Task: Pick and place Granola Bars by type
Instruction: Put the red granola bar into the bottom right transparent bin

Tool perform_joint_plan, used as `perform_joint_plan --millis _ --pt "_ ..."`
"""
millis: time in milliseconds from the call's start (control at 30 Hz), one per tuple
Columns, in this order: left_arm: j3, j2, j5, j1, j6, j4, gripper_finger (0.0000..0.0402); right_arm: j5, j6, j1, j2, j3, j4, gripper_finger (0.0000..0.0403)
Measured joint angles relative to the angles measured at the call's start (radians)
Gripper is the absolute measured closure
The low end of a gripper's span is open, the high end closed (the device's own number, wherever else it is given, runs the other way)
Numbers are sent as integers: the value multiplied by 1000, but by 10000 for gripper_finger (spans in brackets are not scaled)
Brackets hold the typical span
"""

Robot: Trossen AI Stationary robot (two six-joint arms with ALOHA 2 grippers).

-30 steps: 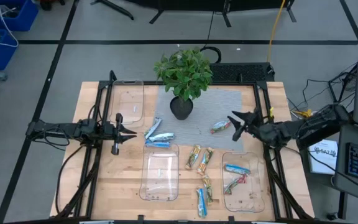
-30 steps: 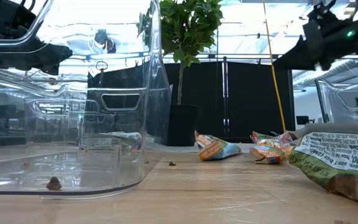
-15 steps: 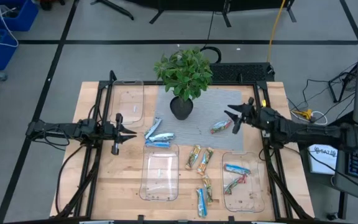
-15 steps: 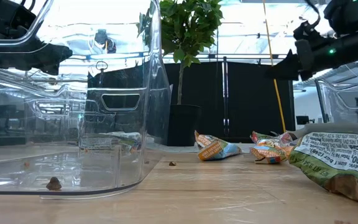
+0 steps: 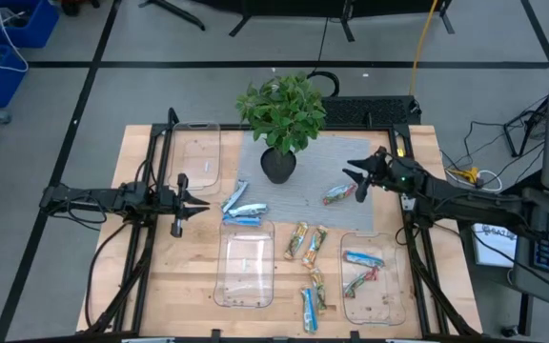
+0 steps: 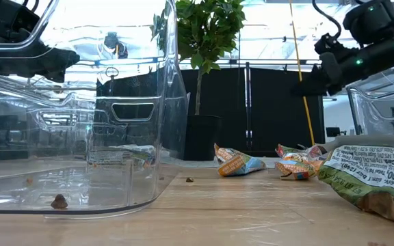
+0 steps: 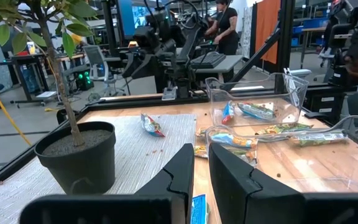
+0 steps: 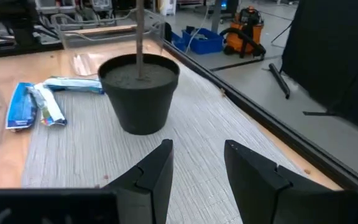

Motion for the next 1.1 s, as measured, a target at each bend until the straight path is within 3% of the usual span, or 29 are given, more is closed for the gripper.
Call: perform_joint_plan --millis 200,300,567,900,1000,1100 --pt "0 0 0 0 0 0 344 7 30 -1 22 34 -2 268" --pt "0 0 0 0 0 0 344 55 53 1 48 116 -67 268" --pt "0 0 0 0 0 0 344 59 31 1 168 396 -322 268" --pt "0 0 0 0 0 0 344 61 19 1 249 506 -398 268" --pt "0 0 0 0 0 0 344 62 60 0 265 523 -450 268" --pt "0 0 0 0 0 0 344 54 161 0 303 597 -617 268"
